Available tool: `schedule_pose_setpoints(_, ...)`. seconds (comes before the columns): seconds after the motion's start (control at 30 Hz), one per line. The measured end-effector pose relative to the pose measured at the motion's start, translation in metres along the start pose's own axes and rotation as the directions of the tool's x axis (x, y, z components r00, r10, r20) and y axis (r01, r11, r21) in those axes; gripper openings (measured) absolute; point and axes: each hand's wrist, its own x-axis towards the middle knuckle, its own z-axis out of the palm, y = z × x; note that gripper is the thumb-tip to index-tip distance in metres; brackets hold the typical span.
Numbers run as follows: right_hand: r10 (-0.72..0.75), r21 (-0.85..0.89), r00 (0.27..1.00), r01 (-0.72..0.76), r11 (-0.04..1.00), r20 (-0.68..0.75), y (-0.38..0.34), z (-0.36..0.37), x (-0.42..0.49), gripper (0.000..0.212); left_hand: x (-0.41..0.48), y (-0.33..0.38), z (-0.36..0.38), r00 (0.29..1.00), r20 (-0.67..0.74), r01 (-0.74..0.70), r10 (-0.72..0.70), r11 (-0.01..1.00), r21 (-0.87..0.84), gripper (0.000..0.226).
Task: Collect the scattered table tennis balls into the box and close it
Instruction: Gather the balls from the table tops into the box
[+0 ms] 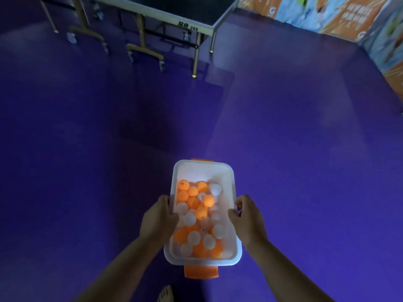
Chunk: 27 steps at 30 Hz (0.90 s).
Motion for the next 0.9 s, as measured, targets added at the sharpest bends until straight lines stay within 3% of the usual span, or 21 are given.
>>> schedule_pose_setpoints(0.27,-0.094,-0.004,0.996,0.094,0.996,-0.006,-0.068,0.000,0.108,0.015,0.097,0.034,-0.051,0.998,-0.065,0.004,-0.006,0.999,-0.036,0.022)
schedule_pose_setpoints(0.5,-0.267,0.053,0.961,0.263,0.963,0.076,-0.129,0.002,0.230,0.017,0.186,0.070,-0.084,0.979,-0.178,0.098,-0.104,0.994,-0.044,0.018)
schedule_pose_setpoints(0.9,-0.533,0.037,0.781,0.553,0.832,0.324,-0.251,0.052,0.415,0.021,0.321,0.083,-0.133,0.839,-0.372,0.346,-0.397,0.917,-0.199,0.013)
